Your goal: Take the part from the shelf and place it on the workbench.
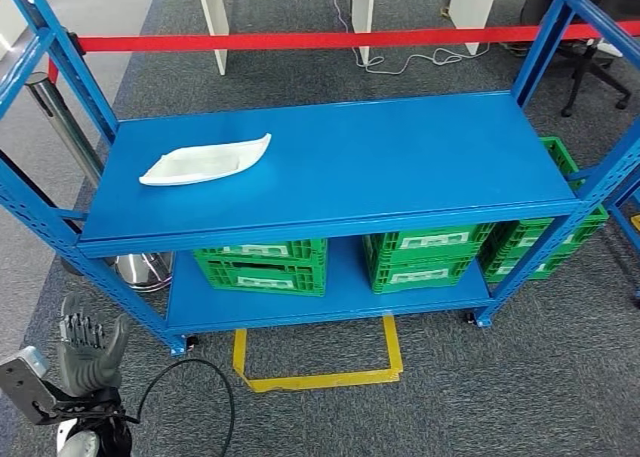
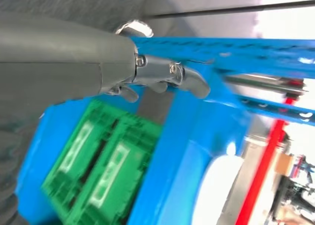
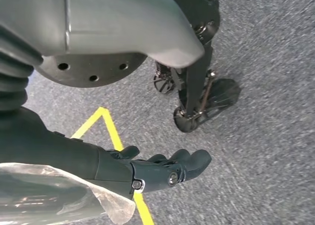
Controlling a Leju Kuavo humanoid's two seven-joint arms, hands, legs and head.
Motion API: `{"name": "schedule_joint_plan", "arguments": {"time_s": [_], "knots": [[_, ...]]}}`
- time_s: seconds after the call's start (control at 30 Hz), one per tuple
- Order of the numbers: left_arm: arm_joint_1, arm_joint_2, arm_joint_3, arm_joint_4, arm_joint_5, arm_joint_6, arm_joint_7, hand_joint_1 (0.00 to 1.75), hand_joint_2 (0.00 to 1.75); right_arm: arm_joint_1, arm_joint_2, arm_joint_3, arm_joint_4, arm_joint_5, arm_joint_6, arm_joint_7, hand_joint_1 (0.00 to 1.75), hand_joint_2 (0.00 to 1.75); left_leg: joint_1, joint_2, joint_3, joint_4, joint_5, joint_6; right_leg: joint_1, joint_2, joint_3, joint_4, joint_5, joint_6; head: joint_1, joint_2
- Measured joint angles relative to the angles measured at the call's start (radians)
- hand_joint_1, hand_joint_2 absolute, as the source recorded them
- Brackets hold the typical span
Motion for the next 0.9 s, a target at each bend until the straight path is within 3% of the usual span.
{"name": "schedule_joint_plan", "arguments": {"time_s": [0.23, 0.3, 0.37, 0.43, 0.47, 0.5, 0.53, 0.6, 0.63, 0.7, 0.8, 0.87, 0.9], "knots": [[0.01, 0.031, -0.118, -0.134, -0.166, 0.116, -0.052, 0.0, 1.75, -0.001, 0.005, -0.023, 0.0, 0.013, 0.018, -0.049, 0.0, 1.75, -0.004, 0.0, -0.006, 0.006, -0.001, 0.013, -0.004, 0.0, 0.001, -0.004, 0.006, 0.012, 0.0, 0.0], [0.01, 0.041, -0.155, -0.172, -0.215, 0.143, -0.063, 0.0, 1.75, -0.002, 0.006, -0.03, 0.0, 0.017, 0.022, -0.06, 0.0, 0.87, 0.001, 0.001, -0.001, -0.012, 0.01, 0.024, -0.004, 0.001, -0.003, -0.003, 0.001, 0.019, 0.0, 0.0], [0.01, 0.05, -0.195, -0.206, -0.265, 0.168, -0.072, 0.0, 1.75, -0.002, 0.007, -0.039, -0.001, 0.019, 0.028, -0.069, 0.0, 0.0, 0.008, 0.002, 0.004, -0.03, 0.022, 0.034, -0.003, 0.002, -0.034, 0.057, -0.036, 0.024, 0.004, 0.0], [0.01, 0.06, -0.236, -0.235, -0.315, 0.193, -0.079, 0.0, 1.75, -0.001, 0.007, -0.049, -0.001, 0.021, 0.034, -0.077, 0.0, 0.0, 0.008, 0.003, 0.003, -0.032, 0.025, 0.037, -0.005, 0.003, -0.098, 0.185, -0.091, 0.029, 0.007, 0.0], [0.01, 0.066, -0.257, -0.248, -0.341, 0.206, -0.083, 0.0, 1.75, -0.001, 0.007, -0.055, -0.001, 0.021, 0.036, -0.08, 0.0, 0.0, 0.008, 0.003, 0.003, -0.032, 0.024, 0.036, -0.006, 0.003, -0.127, 0.238, -0.104, 0.033, 0.007, 0.0], [0.01, 0.071, -0.277, -0.26, -0.367, 0.219, -0.087, 0.0, 1.75, 0.0, 0.007, -0.06, -0.001, 0.022, 0.039, -0.082, 0.0, 0.0, 0.009, 0.003, 0.004, -0.031, 0.023, 0.035, -0.007, 0.003, -0.142, 0.259, -0.099, 0.036, 0.007, 0.0], [0.009, 0.076, -0.298, -0.272, -0.392, 0.231, -0.091, 0.0, 1.75, 0.0, 0.007, -0.066, -0.001, 0.023, 0.043, -0.083, 0.0, 0.0, 0.011, 0.003, 0.006, -0.03, 0.021, 0.032, -0.009, 0.002, -0.137, 0.241, -0.074, 0.039, 0.007, 0.0], [0.004, 0.084, -0.343, -0.299, -0.442, 0.259, -0.1, 0.0, 1.75, 0.0, 0.007, -0.076, -0.001, 0.027, 0.049, -0.083, 0.0, 0.0, 0.014, 0.001, 0.011, -0.025, 0.013, 0.021, -0.015, 0.001, -0.086, 0.121, -0.001, 0.044, 0.008, 0.0], [0.0, 0.087, -0.366, -0.313, -0.465, 0.274, -0.105, 0.0, 1.75, -0.001, 0.008, -0.081, 0.0, 0.03, 0.052, -0.082, 0.0, 0.0, 0.013, 0.0, 0.01, -0.018, 0.007, 0.014, -0.016, 0.001, -0.058, 0.061, 0.02, 0.044, 0.01, 0.0], [-0.01, 0.094, -0.411, -0.343, -0.509, 0.305, -0.115, 0.0, 1.75, -0.002, 0.012, -0.091, 0.0, 0.038, 0.055, -0.077, 0.0, 0.0, 0.01, 0.0, 0.004, -0.007, 0.002, 0.001, -0.015, 0.003, -0.033, 0.012, 0.024, 0.033, 0.012, 0.0], [-0.024, 0.103, -0.475, -0.385, -0.573, 0.352, -0.129, 0.0, 1.75, 0.0, 0.016, -0.105, 0.0, 0.05, 0.062, -0.066, 0.0, 0.0, 0.01, 0.0, -0.001, 0.004, -0.006, -0.009, -0.013, 0.005, -0.033, 0.012, 0.019, 0.01, 0.009, 0.0], [-0.033, 0.108, -0.51, -0.409, -0.613, 0.384, -0.139, 0.0, 1.75, -0.001, 0.018, -0.112, 0.0, 0.057, 0.066, -0.061, 0.0, 0.0, 0.012, 0.0, -0.026, 0.063, -0.044, -0.016, -0.015, 0.003, -0.03, 0.01, 0.017, -0.002, 0.005, 0.0], [-0.036, 0.111, -0.524, -0.418, -0.631, 0.398, -0.142, 0.0, 1.75, -0.001, 0.018, -0.116, 0.0, 0.059, 0.068, -0.058, 0.0, 0.0, 0.012, 0.0, -0.053, 0.123, -0.073, -0.019, -0.014, 0.003, -0.029, 0.01, 0.016, -0.005, 0.003, 0.0]]}}
